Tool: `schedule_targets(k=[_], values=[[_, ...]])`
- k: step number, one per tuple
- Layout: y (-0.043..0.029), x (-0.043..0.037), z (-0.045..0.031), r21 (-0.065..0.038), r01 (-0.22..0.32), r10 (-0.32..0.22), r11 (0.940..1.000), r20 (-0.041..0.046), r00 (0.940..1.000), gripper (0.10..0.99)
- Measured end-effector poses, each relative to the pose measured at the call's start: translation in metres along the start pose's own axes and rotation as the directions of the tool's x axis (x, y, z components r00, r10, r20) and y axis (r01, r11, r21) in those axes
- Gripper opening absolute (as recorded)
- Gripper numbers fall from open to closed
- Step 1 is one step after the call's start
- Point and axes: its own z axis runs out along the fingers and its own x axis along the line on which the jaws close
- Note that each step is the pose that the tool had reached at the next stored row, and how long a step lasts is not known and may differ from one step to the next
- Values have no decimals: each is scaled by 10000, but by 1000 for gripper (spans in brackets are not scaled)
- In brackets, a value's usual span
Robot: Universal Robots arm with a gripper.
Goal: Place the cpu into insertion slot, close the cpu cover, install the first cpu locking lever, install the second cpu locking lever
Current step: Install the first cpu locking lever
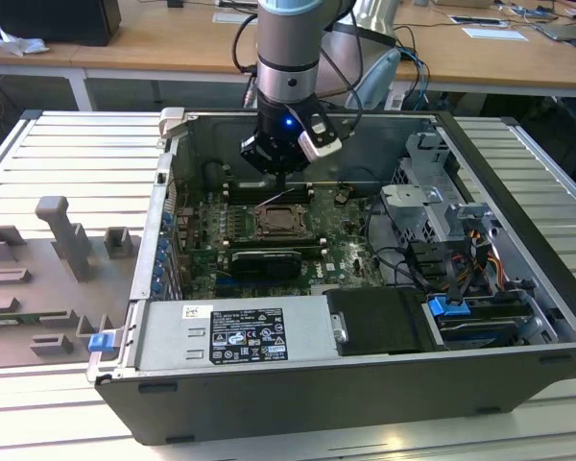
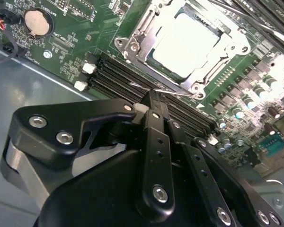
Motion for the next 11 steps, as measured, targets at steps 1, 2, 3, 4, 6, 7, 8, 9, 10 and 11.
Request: schedule_targets(k=[1,2,3,4,6,7,8,9,10,11], values=[[1,-10,7,1,-1,1,10000,-1,10000,106],[2,-21,12,2,-1,1,10000,-1,10000,106],[2,-32,18,1,-2,2,10000,-1,10000,106],[1,-44,25,2,-2,2,10000,-1,10000,106],[-2,-62,43,2,-2,2,10000,-1,10000,106],[-3,-73,57,1,-1,1,10000,-1,10000,106],[-5,-81,68,2,-1,1,10000,-1,10000,106],[-7,-92,83,1,-1,1,10000,-1,10000,106],[-8,-98,94,1,0,0,10000,-1,10000,106],[-9,-103,108,1,0,0,10000,-1,10000,106]])
